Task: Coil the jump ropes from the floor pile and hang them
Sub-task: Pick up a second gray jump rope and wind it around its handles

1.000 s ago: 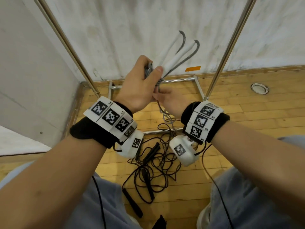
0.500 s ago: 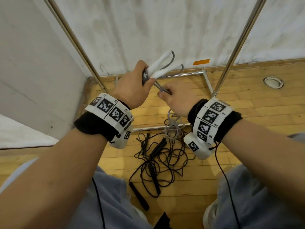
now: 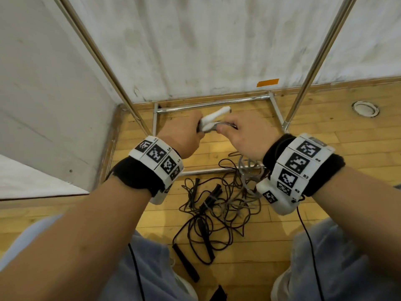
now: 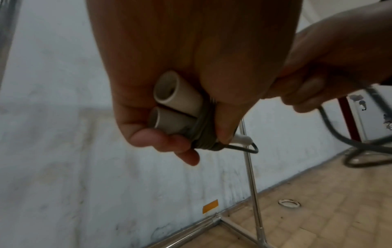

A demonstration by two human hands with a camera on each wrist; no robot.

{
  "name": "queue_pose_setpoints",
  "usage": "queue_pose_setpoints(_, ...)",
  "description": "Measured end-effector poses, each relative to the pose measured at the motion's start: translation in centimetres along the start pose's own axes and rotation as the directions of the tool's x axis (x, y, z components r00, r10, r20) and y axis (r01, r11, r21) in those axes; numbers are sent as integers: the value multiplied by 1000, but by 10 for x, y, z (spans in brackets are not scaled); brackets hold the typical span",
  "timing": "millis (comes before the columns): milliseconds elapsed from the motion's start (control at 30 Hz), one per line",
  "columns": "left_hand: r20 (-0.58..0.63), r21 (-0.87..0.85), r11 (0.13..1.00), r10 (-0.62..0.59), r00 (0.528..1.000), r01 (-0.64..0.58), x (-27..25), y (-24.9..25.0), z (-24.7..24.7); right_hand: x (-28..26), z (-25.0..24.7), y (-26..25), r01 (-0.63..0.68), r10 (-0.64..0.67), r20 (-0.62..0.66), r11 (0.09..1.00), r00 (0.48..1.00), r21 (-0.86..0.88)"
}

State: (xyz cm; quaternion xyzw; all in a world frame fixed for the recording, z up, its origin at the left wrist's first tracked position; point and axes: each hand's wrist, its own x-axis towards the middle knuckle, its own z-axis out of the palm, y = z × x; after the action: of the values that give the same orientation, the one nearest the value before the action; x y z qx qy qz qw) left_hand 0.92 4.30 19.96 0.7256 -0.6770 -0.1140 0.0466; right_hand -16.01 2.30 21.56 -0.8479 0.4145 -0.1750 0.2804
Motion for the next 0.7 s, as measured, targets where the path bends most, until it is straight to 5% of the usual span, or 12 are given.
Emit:
queue_pose_setpoints(233, -40, 106, 975, 200, 979, -195, -10, 21, 6, 7, -26, 2, 52, -62, -63, 986, 996, -162)
queue_pose_setpoints(367, -60, 30, 969, 246, 967, -245, -13, 27, 2, 7, -46, 18, 1, -13, -72, 986, 997, -168)
queue_pose_setpoints(533, -20, -109, 925, 365, 931, -365, -20, 32, -11, 5, -60, 35, -101, 101, 6, 989, 995, 107)
queue_pose_setpoints(700, -136, -284, 880, 356, 925, -381, -28, 35, -23, 3, -61, 31, -151, 151, 32, 913, 988, 378)
